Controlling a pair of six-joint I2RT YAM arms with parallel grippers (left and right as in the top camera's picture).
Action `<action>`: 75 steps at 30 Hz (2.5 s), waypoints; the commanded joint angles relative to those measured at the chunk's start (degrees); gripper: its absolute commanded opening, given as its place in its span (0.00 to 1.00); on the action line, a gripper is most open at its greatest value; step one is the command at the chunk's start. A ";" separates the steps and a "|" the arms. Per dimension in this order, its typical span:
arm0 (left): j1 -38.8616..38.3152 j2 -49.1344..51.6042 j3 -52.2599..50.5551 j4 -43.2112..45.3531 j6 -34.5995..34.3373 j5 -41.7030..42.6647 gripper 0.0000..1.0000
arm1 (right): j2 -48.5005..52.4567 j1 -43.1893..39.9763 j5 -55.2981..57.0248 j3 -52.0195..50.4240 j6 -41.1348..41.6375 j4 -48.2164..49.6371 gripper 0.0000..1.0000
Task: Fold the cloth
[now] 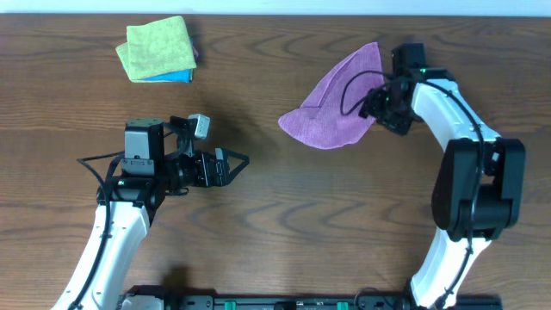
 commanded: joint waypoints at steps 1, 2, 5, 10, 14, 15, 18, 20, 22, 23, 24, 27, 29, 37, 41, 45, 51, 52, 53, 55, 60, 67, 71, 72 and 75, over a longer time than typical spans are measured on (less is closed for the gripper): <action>0.35 0.11 1.14 0.17 -0.26 -0.17 0.95 | -1.01 -0.26 -1.99 -1.88 3.06 2.01 0.67; 0.35 0.11 1.14 0.17 -0.26 -0.17 0.95 | -1.01 -0.24 -2.10 -2.43 3.65 2.78 0.66; 0.35 0.11 1.14 0.15 -0.26 -0.17 0.95 | -1.01 -0.26 -3.52 -4.61 4.72 6.16 0.63; 0.35 0.24 1.14 0.02 -2.73 -2.16 0.95 | -0.98 -0.24 -4.37 -6.99 5.55 10.12 0.39; 0.35 0.85 1.14 -0.70 -6.14 -5.49 0.95 | -1.18 -0.26 -4.28 -6.84 4.42 10.82 0.02; 0.33 1.09 1.14 -0.68 -6.49 -5.68 0.95 | -1.40 -0.26 -4.28 -6.69 3.82 10.58 0.01; 0.33 1.92 1.14 -0.63 -7.17 -5.90 0.95 | -3.23 -0.26 -3.76 -5.55 2.47 7.67 0.01; 0.33 2.67 1.14 -0.48 -7.98 -6.08 0.95 | -5.05 -0.13 -2.95 -4.74 2.05 5.11 0.01; 0.31 3.63 1.14 -0.24 -8.94 -6.03 0.95 | -7.67 0.09 -1.64 -4.00 2.05 1.55 0.01; 0.31 4.11 1.14 -0.09 -9.38 -6.01 0.95 | -9.29 0.22 -0.85 -3.63 2.05 -0.66 0.01; 0.31 4.57 1.14 0.09 -9.73 -6.03 0.95 | -10.78 0.31 -0.63 -3.19 2.05 -2.82 0.01; 0.31 5.88 1.14 1.07 -9.70 -5.99 0.95 | -16.04 1.11 0.90 -1.31 1.81 -9.05 0.01; 0.31 6.36 1.14 2.29 -9.77 -5.99 0.95 | -19.17 1.90 1.46 -0.04 0.48 -11.85 0.18; 0.31 6.73 1.14 5.70 -11.19 -5.92 0.95 | -24.94 2.71 12.94 0.52 0.55 -20.20 0.81; 0.31 6.73 1.14 5.68 -11.17 -5.95 0.95 | -23.37 0.79 12.98 -2.38 0.55 -21.99 0.83; 0.31 6.73 1.14 5.66 -11.17 -5.75 0.95 | -22.29 -2.54 10.10 -9.27 0.57 -18.40 0.79; -0.46 7.58 1.14 6.14 -11.06 -6.25 0.95 | -22.27 -5.49 -5.51 -18.93 -7.76 -2.03 0.70; -0.92 8.20 1.14 6.73 -10.95 -6.21 0.95 | -22.21 -5.20 -7.76 -19.45 -9.16 0.83 0.65; -2.12 9.55 1.14 7.98 -10.95 -6.21 0.95 | -21.99 -4.33 -10.23 -19.52 -10.45 4.85 0.63; -3.48 10.99 1.14 9.70 -10.97 -6.14 0.95 | -21.68 -2.73 -12.02 -19.50 -10.78 10.34 0.61; -4.55 12.55 1.20 13.66 -11.21 -6.01 0.95 | -19.41 1.46 -12.02 -19.47 -6.84 20.52 0.62; -4.52 12.55 2.71 15.72 -11.17 -5.73 0.95 | -8.90 5.20 -15.43 -17.55 -1.70 31.78 0.62; -4.52 12.55 3.32 15.74 -11.17 -5.55 0.96 | -3.23 5.90 -16.13 -14.01 -0.44 32.57 0.61; -4.52 12.55 3.43 15.76 -11.17 -5.55 0.95 | -2.10 6.01 -16.37 -13.07 -0.42 32.61 0.61; -4.52 12.55 3.76 15.78 -11.17 -5.55 0.95 | 0.61 6.25 -16.79 -10.51 0.46 33.22 0.60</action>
